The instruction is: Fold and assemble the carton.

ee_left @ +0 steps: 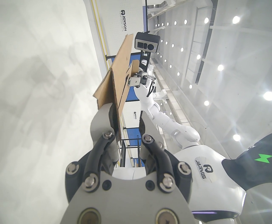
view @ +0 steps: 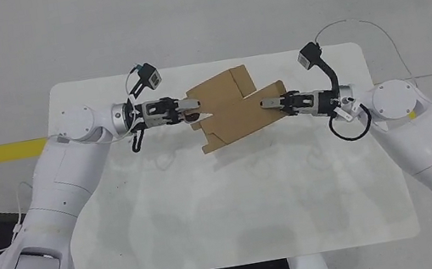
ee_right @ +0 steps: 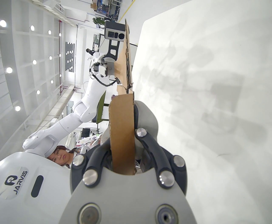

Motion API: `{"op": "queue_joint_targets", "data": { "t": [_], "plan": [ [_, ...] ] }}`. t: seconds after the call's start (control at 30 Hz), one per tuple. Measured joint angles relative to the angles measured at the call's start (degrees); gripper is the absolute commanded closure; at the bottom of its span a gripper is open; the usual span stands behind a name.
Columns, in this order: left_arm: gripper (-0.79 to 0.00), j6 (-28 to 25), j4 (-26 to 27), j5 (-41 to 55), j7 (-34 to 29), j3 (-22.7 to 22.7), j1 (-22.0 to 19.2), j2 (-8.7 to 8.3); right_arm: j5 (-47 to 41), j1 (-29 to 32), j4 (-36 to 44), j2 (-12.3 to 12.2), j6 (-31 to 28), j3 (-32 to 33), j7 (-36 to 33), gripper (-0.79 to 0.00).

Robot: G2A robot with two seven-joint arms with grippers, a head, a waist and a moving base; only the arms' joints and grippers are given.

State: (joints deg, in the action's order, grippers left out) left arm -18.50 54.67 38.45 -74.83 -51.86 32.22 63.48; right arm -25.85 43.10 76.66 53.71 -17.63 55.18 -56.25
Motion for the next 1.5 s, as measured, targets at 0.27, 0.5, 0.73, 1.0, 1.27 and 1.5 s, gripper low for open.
{"op": "queue_joint_targets", "data": {
  "t": [0.27,0.5,0.73,1.0,1.27,1.5],
  "plan": [
    [-0.086,0.49,-0.96,-0.67,0.11,0.15,-0.02,0.56,0.64,0.48,0.31,0.26,0.28,0.81,-0.37,0.000],
    [0.000,0.55,-1.74,-0.86,-0.14,-0.06,-0.15,0.96,1.31,0.77,0.31,0.51,0.37,1.28,-0.89,-0.240],
    [0.000,0.06,-1.46,-0.21,-1.18,-1.05,-0.02,1.08,3.20,1.05,-0.95,0.52,0.89,2.31,-0.65,-0.748],
    [0.000,-1.83,0.43,-2.74,-2.35,-2.44,0.34,0.69,7.57,1.67,-1.64,-0.65,-1.88,7.51,0.69,-0.711],
    [0.000,-3.38,2.70,-10.97,0.67,-2.53,1.06,0.18,5.01,1.37,1.67,-1.01,-6.09,9.73,-5.08,-0.686],
    [0.000,-3.42,4.93,-15.91,2.92,-2.17,1.99,0.01,-0.39,-1.01,2.13,0.34,-8.02,5.59,-11.30,-0.680]
  ]
}}
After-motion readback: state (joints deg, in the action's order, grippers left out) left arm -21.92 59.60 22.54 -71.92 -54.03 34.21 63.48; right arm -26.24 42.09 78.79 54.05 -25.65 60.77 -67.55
